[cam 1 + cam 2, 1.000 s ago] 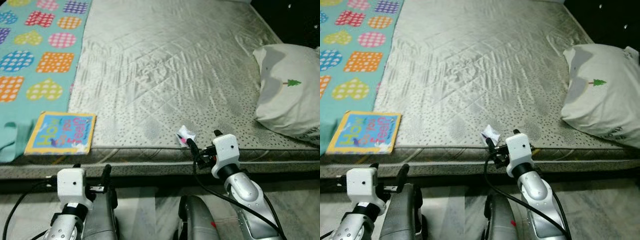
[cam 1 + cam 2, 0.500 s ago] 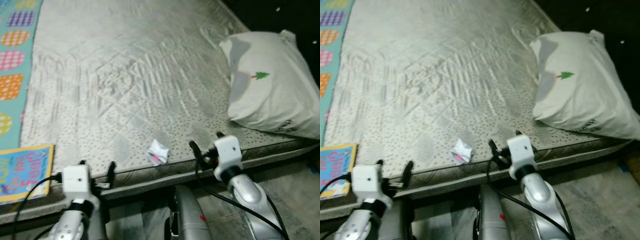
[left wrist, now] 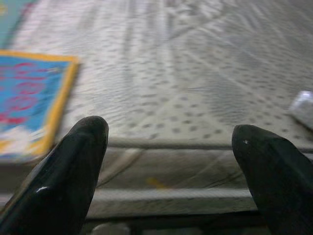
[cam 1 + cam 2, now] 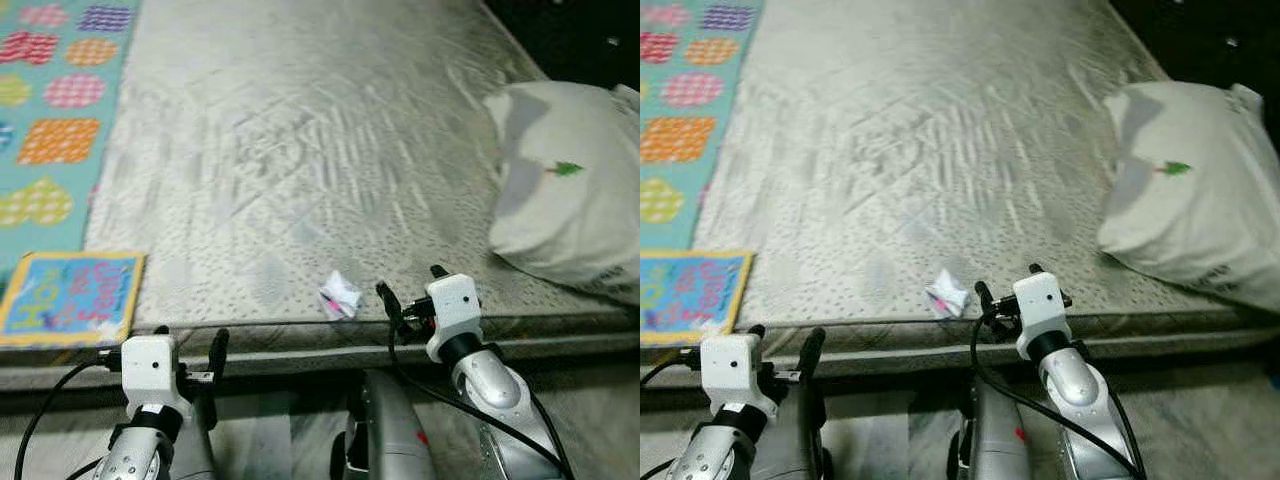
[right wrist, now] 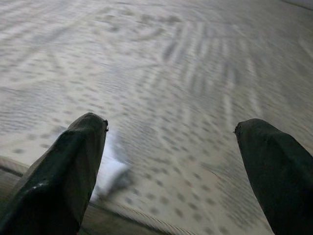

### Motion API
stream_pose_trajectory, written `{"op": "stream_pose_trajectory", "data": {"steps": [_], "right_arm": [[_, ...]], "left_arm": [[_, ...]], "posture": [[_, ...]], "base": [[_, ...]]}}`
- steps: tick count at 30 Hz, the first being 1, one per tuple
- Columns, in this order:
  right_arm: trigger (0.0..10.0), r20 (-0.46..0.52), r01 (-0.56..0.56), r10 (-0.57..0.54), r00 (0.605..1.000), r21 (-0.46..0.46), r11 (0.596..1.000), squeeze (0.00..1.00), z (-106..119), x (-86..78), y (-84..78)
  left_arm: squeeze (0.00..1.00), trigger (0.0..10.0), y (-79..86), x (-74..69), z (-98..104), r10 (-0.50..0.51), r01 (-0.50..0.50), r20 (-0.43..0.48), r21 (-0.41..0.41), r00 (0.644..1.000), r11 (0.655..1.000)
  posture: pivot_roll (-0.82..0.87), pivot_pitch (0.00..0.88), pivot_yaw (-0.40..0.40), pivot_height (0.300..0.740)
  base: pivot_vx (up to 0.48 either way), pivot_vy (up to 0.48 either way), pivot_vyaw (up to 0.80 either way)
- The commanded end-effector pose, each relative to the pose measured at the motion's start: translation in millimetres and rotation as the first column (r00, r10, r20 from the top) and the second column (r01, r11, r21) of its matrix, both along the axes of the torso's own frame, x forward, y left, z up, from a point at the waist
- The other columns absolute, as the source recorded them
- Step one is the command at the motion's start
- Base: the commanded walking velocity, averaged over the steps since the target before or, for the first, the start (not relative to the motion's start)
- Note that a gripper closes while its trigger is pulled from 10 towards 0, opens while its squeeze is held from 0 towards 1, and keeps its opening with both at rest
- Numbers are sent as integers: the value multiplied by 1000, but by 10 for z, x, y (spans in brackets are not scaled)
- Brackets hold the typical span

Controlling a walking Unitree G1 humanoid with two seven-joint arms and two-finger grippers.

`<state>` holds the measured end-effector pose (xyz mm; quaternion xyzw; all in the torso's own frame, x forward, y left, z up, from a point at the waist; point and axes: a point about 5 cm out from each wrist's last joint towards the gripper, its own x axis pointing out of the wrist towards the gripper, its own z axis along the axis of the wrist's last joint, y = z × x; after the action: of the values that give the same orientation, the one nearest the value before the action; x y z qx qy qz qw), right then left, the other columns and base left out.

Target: Clean up the room

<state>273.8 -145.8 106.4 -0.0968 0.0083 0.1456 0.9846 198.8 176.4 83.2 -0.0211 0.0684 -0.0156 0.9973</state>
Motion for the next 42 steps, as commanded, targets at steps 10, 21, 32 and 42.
{"op": "stream_pose_trajectory", "data": {"steps": [10, 21, 32, 42], "right_arm": [[10000, -85, -56, 53, 995, -35, 998, 0, -150, 166, 106], [10000, -168, -76, 57, 984, -107, 991, 0, -321, 351, 309], [10000, -155, 1, -38, 987, -234, 972, 0, -295, 670, 435], [10000, -186, 76, -163, 969, -404, 912, 0, -402, 749, 142]], "left_arm": [[0, 10000, 9, -76, 9, 21, -20, -14, 17, 1000, 1000], [0, 10000, 129, -380, 127, 99, -97, -18, 78, 995, 992], [0, 10000, 117, -482, 183, 58, -54, -39, 108, 998, 993], [0, 10000, 91, -475, 168, 35, -30, -52, 95, 998, 995]], "posture": [[10, 251, -128, 574], [116, 307, -142, 574], [162, 328, -130, 574], [156, 320, -128, 574]], "base": [[0, 0, 198], [0, 0, 0], [0, 0, 0], [0, 0, 0]]}}
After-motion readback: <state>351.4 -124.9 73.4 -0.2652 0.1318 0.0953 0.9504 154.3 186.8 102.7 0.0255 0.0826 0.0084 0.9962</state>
